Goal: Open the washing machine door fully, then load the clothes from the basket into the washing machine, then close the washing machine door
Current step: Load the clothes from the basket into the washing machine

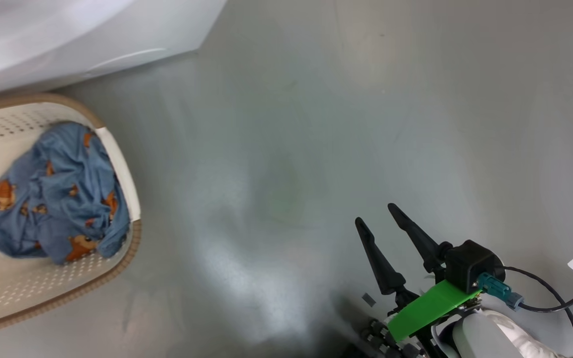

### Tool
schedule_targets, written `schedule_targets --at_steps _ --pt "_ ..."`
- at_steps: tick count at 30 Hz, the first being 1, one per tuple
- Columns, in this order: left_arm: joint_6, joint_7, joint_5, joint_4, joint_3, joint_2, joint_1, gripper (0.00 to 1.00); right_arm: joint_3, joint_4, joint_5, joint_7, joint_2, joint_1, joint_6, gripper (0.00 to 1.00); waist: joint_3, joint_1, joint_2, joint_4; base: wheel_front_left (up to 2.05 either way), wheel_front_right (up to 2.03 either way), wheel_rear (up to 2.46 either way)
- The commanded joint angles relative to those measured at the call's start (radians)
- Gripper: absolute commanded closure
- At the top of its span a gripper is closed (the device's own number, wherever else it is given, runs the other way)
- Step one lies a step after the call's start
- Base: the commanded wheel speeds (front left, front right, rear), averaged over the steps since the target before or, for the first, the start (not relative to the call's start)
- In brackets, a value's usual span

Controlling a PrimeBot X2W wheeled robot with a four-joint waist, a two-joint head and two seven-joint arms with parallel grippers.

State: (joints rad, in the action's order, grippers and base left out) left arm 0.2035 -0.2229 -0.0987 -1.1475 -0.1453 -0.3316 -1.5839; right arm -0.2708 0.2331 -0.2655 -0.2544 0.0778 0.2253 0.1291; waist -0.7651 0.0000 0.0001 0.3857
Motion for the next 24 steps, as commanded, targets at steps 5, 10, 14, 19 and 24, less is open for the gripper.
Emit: schedule_targets --at_steps 5,10,14,19,24 --pt "0.043 -0.001 0.01 -0.026 -0.018 0.008 0.004 0.0 -0.009 -0.001 0.004 -0.007 0.016 -0.033 0.002 0.0 0.042 0.0 -0.0001 -0.042 0.0 0.0 0.0" --pt "0.071 0.005 0.0 -0.059 -0.019 0.041 0.016 0.0 -0.006 0.009 0.01 -0.007 0.019 -0.035 0.002 0.0 0.071 0.0 -0.0001 -0.066 0.0 0.0 0.0" --pt "0.084 -0.009 -0.025 -0.067 -0.007 0.079 0.039 0.0 0.007 0.014 0.016 -0.007 0.025 -0.04 0.002 0.0 0.102 0.0 -0.0001 -0.092 0.0 0.0 0.0" --pt "0.087 -0.025 -0.068 -0.062 0.015 0.136 0.082 0.0 0.033 0.011 0.025 -0.007 0.035 -0.039 0.002 0.0 0.132 0.0 -0.0001 -0.131 0.0 0.0 0.0" --pt "0.058 -0.035 -0.085 -0.036 0.01 0.183 0.148 0.0 0.055 0.008 0.038 -0.007 0.04 -0.045 0.002 0.0 0.165 0.0 -0.0001 -0.178 0.0 0.0 0.0"
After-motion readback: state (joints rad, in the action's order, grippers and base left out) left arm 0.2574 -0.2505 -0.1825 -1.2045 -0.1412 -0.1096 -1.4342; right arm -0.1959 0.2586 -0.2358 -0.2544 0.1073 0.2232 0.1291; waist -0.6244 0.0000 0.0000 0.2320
